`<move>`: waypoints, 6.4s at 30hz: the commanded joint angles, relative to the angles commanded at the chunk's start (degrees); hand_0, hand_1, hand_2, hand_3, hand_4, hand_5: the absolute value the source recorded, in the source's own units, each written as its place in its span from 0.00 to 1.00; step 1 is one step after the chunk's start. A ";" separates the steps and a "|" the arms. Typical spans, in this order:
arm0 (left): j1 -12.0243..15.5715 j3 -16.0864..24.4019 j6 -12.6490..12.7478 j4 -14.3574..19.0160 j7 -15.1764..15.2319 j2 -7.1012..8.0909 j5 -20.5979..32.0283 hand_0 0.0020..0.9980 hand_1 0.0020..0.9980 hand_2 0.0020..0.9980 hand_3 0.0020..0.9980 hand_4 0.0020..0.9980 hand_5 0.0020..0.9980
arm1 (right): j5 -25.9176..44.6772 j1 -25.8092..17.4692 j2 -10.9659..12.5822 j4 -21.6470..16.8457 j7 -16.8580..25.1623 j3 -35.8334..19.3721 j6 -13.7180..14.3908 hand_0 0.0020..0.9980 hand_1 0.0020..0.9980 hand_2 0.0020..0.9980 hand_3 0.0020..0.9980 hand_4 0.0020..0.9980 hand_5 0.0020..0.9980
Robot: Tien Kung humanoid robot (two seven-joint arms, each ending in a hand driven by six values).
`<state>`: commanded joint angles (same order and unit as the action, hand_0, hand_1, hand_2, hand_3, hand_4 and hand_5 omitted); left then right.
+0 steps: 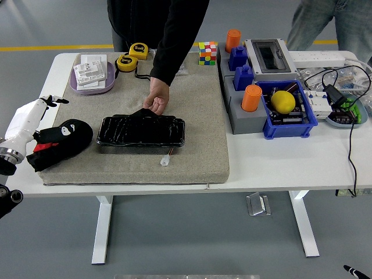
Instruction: Pick the rag up,wipe the panel,place it on the desk
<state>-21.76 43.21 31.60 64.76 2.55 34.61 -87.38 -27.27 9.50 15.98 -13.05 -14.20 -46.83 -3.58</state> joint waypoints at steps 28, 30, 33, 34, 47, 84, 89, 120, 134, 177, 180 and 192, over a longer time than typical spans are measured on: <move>-2.63 -5.41 0.31 -10.89 1.03 -4.69 4.11 0.69 0.75 0.80 0.71 0.85 0.37 | -0.78 -0.21 -0.09 -0.82 0.17 0.15 0.10 0.77 0.59 0.71 0.62 1.00 0.57; -2.64 -5.71 0.27 -11.14 1.02 -4.81 4.37 0.69 0.75 0.81 0.71 0.85 0.37 | -0.86 -0.23 -0.09 -0.88 0.20 0.08 0.12 0.77 0.59 0.71 0.62 1.00 0.57; -2.76 -6.14 0.23 -11.76 0.95 -5.13 4.58 0.69 0.75 0.81 0.71 0.85 0.37 | -1.05 -0.31 -0.03 -0.94 0.17 -0.08 0.12 0.77 0.59 0.71 0.62 1.00 0.57; -2.79 -6.17 0.28 -11.87 0.99 -5.20 4.49 0.69 0.75 0.81 0.71 0.85 0.37 | -1.07 -0.32 -0.03 -0.95 0.18 -0.15 0.13 0.77 0.59 0.71 0.62 1.00 0.57; -3.41 -7.18 0.71 -12.37 0.98 -5.85 4.78 0.43 0.49 0.80 0.62 0.64 0.20 | -1.45 -0.29 -0.16 -1.30 0.50 -0.88 0.33 0.77 0.59 0.71 0.62 1.00 0.57; -3.59 -7.27 3.46 -10.49 -2.29 -5.55 0.20 0.21 0.30 0.58 0.54 0.23 0.00 | -2.48 -0.09 0.01 -1.60 1.26 -2.76 1.08 0.77 0.59 0.71 0.62 1.00 0.56; -3.63 -6.59 3.94 -9.85 -2.11 -5.44 0.53 0.21 0.30 0.52 0.49 0.27 0.00 | -2.45 -0.04 0.00 -1.66 1.27 -2.70 1.07 0.77 0.59 0.71 0.62 1.00 0.56; -4.83 -3.89 1.51 0.18 -16.51 -6.54 -9.63 0.20 0.26 0.50 0.46 0.26 0.00 | -0.83 0.01 0.41 -0.79 1.23 0.29 0.70 0.77 0.59 0.71 0.62 1.00 0.56; -6.81 -6.36 1.77 2.19 -19.05 -7.95 -12.67 0.19 0.23 0.51 0.45 0.22 0.00 | -0.25 -0.04 0.49 -0.47 1.33 0.97 0.53 0.77 0.58 0.71 0.62 1.00 0.57; -16.08 -20.78 1.96 0.28 -20.06 -16.82 -11.02 0.20 0.19 0.52 0.46 0.13 0.00 | -0.24 1.07 2.51 -0.58 0.93 1.83 -0.21 0.77 0.58 0.71 0.62 1.00 0.57; -16.92 -22.17 1.83 0.08 -20.21 -17.19 -10.90 0.20 0.18 0.52 0.46 0.13 0.00 | -0.26 1.12 2.59 -0.61 0.90 1.99 -0.26 0.77 0.58 0.71 0.62 1.00 0.57; -19.47 -25.66 1.57 -0.55 -20.59 -18.98 -10.32 0.20 0.18 0.52 0.46 0.13 0.00 | -0.29 1.75 3.11 -0.79 0.74 2.41 -0.22 0.77 0.58 0.71 0.62 1.00 0.57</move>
<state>-41.23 17.55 33.17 64.22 -18.04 15.63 -97.71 -27.56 11.25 19.09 -13.84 -13.46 -44.42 -3.80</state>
